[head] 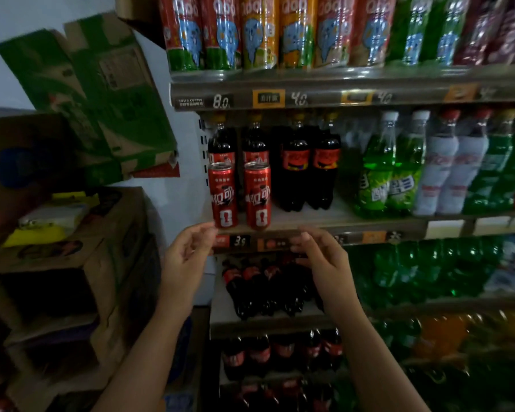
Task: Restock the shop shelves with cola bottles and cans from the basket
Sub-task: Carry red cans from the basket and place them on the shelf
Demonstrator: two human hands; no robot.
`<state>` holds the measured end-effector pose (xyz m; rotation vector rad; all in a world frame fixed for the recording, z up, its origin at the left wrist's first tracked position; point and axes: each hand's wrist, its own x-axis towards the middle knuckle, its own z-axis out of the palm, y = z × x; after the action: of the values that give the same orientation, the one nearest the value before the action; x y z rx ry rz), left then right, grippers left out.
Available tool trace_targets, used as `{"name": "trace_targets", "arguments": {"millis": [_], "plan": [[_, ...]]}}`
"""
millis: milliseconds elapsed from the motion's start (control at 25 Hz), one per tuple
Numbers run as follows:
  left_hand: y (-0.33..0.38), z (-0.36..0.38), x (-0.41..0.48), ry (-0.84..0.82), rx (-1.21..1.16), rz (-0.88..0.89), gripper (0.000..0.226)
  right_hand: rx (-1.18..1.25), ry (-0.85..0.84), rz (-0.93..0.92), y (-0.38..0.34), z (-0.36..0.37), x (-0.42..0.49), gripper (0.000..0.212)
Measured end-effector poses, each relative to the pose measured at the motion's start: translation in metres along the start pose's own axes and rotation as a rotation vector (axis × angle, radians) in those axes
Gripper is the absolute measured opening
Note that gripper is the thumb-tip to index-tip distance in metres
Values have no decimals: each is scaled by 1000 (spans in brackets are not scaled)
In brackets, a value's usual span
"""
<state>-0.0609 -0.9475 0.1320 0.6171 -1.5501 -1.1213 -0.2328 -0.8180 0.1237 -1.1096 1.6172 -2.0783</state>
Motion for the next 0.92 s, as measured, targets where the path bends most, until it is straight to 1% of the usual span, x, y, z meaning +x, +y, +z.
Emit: {"name": "trace_targets", "arguments": {"millis": [160,280,400,640,920], "plan": [[26,-9,-63,-98,-74,-33,31,-25,72,-20,-37,-21,-82,19],[53,-9,-116,-225,-169,-62,25,-43,163,-19,-72,-43,-160,19],[77,0,-166,-356,-189,-62,17,-90,236,13,-106,-63,-226,23],[126,48,-284,-548,-247,-126,18,-165,426,29,-163,-124,-346,26],[198,101,-423,-805,-303,-102,21,-177,586,12,-224,-211,-473,22]]}}
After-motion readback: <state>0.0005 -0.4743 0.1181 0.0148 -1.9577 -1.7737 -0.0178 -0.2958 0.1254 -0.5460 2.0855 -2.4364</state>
